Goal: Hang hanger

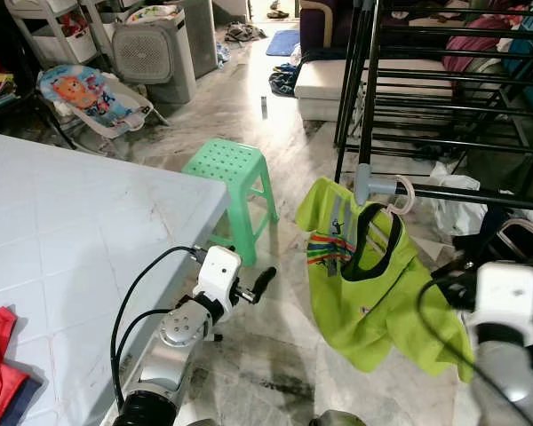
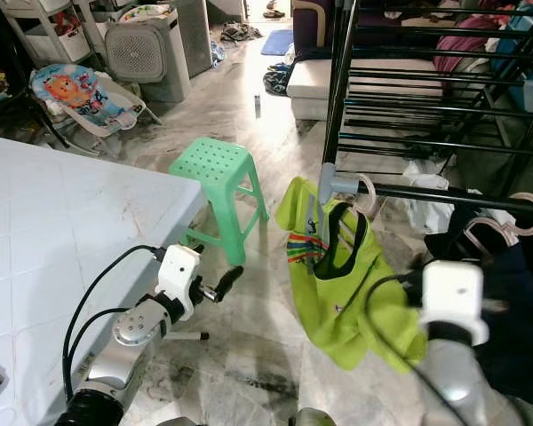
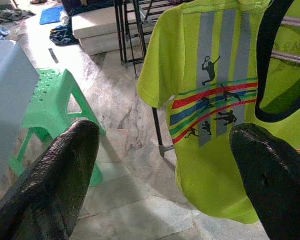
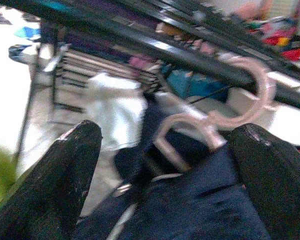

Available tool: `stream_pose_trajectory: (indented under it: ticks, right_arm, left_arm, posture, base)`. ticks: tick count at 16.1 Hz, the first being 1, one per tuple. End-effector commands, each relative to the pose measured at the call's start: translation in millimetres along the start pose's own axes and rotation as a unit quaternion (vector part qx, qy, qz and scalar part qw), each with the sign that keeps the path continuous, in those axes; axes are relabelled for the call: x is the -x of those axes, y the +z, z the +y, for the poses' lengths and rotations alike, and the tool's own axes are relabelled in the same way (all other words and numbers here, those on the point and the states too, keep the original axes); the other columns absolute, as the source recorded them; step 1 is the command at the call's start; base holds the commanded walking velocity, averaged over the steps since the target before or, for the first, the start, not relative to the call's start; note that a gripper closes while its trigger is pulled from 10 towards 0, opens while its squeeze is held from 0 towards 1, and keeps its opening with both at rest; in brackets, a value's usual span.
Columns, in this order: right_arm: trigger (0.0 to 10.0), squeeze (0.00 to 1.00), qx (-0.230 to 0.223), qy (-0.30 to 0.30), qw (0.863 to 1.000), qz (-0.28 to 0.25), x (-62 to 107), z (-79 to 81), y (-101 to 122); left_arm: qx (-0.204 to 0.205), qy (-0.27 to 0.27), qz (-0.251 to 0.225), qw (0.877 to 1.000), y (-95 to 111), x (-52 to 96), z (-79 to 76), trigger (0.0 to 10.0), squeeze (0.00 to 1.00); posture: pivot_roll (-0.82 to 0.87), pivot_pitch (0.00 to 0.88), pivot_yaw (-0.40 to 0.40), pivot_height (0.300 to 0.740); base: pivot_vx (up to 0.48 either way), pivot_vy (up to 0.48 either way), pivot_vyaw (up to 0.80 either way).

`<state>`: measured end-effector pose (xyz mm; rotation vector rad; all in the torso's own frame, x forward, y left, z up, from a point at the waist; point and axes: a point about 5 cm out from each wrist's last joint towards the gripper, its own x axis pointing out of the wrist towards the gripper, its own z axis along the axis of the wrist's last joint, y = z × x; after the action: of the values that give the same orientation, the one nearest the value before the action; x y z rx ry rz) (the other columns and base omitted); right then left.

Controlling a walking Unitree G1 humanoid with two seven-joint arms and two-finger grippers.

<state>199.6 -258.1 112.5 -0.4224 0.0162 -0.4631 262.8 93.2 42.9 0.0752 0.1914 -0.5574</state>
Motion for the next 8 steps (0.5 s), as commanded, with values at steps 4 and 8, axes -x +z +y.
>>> stream_pose_trajectory:
  ticks: [4, 8]
  right_arm:
    - [10.0, 1.00, 0.001, -0.054, 0.996, 0.070, -18.3, -20.5, -27]
    - [10.0, 1.00, -0.024, -0.018, 0.997, 0.074, -17.5, -3.4, -29]
  left_arm:
    - [-0.006, -0.016, -0.011, 1.000, 8, -0.4, 1.0, 10.0, 0.00]
    - [-0.008, -0.023, -0.012, 1.000, 8, 0.7, 0.5, 10.0, 0.00]
  posture:
    - [-0.13, 0.000, 0.081, 0.740]
    - [-0.12, 0.000, 0.086, 0.740]
  base:
    - [0.000, 0.000, 0.00]
    - [0.000, -0.242, 0.00]
